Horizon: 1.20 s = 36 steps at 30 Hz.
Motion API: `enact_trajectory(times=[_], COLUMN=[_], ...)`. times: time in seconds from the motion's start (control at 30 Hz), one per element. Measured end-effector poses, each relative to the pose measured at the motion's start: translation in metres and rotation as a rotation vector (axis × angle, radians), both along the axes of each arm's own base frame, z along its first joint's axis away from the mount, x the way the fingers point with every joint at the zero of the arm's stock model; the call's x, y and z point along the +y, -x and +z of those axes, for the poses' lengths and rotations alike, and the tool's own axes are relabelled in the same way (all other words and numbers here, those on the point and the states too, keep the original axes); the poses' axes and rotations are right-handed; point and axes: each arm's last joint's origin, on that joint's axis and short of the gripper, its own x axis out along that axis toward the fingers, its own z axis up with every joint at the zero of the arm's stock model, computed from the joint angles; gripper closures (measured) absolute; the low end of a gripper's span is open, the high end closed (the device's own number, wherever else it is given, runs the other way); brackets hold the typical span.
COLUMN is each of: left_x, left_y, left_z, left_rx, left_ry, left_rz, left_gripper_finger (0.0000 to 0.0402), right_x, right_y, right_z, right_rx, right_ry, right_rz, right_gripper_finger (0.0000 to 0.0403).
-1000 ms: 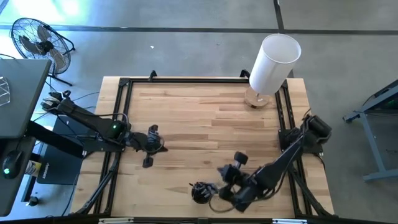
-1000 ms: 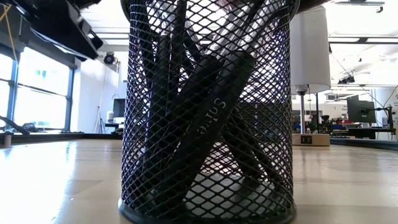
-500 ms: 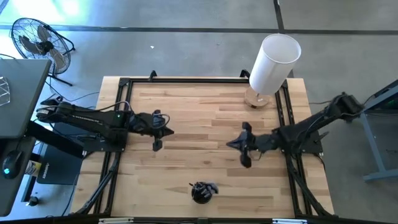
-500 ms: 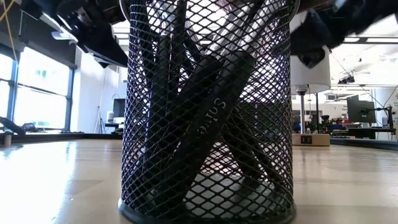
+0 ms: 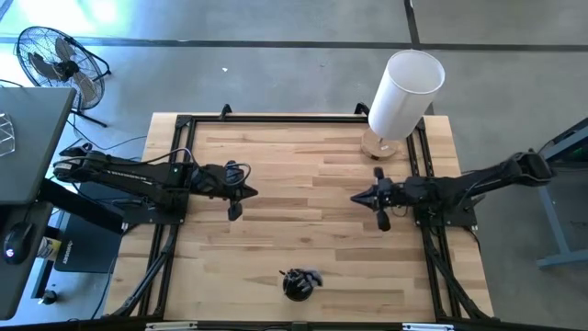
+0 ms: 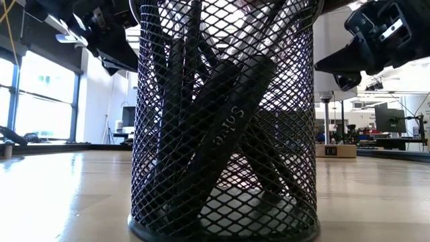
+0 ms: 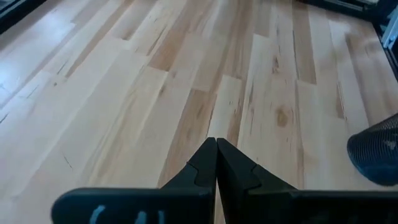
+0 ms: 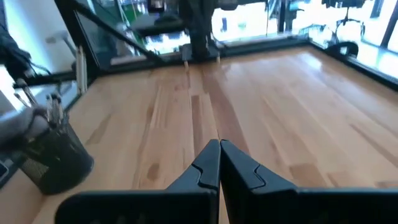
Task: Put items in baskets/containers
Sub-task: Return to Home Position
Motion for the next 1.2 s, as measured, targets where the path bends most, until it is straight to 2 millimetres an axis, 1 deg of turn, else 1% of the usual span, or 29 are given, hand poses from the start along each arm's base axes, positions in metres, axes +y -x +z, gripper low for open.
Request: enact_trajectory(times=[0.07,0.3,0.5,0.8,1.0,1.2], left_x=[0.0,0.0,0.0,0.0,0.001,0.001], left_y=[0.0,0.0,0.0,0.0,0.0,0.0], left_z=[0.0,0.0,0.0,0.0,0.0,0.0], left_rx=[-0.002,-0.006,-0.008,-0.011,-0.011,-0.012], left_ry=[0.014,0.054,0.071,0.079,0.076,0.076], left_rz=[0.009,0.035,0.048,0.064,0.069,0.069], left_gripper_finger=[0.0401,0.0401,0.0401,0.0401,0.0401,0.0401], right_x=[-0.003,-0.008,-0.01,-0.012,-0.013,-0.014], right_y=[0.004,0.018,0.028,0.049,0.063,0.064], right_z=[-0.002,-0.013,-0.009,0.002,-0.002,-0.009], right_rx=[-0.04,-0.095,-0.12,-0.224,-0.209,-0.124], right_ry=[0.008,0.002,0.01,0.03,0.024,-0.026], right_rz=[-0.003,0.008,-0.025,0.012,0.01,-0.002], right_gripper_finger=[0.0403,0.0403,0.0403,0.0403,0.0403,0.0403])
